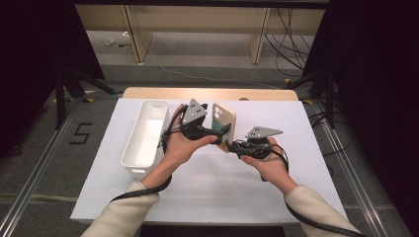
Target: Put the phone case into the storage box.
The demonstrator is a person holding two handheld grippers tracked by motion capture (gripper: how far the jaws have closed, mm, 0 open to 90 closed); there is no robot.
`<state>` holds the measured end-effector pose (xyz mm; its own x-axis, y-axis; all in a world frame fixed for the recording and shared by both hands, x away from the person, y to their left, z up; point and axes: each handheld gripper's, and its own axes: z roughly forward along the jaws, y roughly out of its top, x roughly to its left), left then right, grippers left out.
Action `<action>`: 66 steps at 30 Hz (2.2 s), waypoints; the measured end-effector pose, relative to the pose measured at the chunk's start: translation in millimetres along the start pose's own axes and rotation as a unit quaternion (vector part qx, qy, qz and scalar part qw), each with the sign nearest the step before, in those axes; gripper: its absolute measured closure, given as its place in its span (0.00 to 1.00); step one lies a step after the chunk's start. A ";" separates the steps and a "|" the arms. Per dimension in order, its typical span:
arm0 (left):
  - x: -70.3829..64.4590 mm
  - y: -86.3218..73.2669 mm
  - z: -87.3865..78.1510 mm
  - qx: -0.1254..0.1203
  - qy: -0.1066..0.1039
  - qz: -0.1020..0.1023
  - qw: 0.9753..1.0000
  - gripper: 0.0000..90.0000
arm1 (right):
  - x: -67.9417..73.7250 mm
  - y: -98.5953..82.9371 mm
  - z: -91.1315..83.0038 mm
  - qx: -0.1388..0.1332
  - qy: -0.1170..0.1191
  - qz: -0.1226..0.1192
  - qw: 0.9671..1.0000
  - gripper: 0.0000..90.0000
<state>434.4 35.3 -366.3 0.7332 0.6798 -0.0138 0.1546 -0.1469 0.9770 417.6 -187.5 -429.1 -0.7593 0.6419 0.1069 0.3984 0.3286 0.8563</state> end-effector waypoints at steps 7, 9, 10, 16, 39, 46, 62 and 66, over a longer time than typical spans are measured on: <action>-2.0 2.2 2.5 -0.006 0.005 0.000 1.000 0.00 | 1.9 -0.3 2.4 0.003 -0.003 0.000 1.000 0.90; -2.3 2.1 3.1 -0.006 0.007 0.000 1.000 0.00 | 2.5 -0.2 2.8 0.004 -0.005 0.000 1.000 0.90; -2.8 2.0 3.7 -0.006 0.007 0.000 1.000 0.00 | 2.8 -0.3 2.9 0.004 -0.006 0.000 1.000 0.90; -4.0 1.7 6.1 -0.006 0.010 -0.001 1.000 0.00 | 5.3 -0.7 4.9 0.007 -0.008 0.001 1.000 0.90; -3.1 -1.9 10.3 -0.001 0.022 -0.004 1.000 0.00 | 11.9 -0.5 7.9 0.008 -0.004 -0.006 1.000 0.90; -1.8 -3.1 10.9 0.002 0.024 -0.006 1.000 0.00 | 12.8 -0.7 8.2 0.010 -0.002 -0.008 1.000 0.90; -2.2 -2.9 10.0 -0.001 0.019 -0.004 1.000 0.09 | 12.8 -0.8 8.7 0.006 -0.001 -0.015 1.000 0.90; -1.8 -2.4 9.6 -0.001 0.015 -0.003 1.000 0.09 | 12.7 -0.8 8.6 0.004 -0.002 -0.017 1.000 0.90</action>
<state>439.1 27.6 -370.7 0.7120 0.7020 -0.0136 0.1578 -0.1411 0.9773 412.0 -173.7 -432.8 -0.7700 0.6336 0.0758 0.3769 0.3557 0.8552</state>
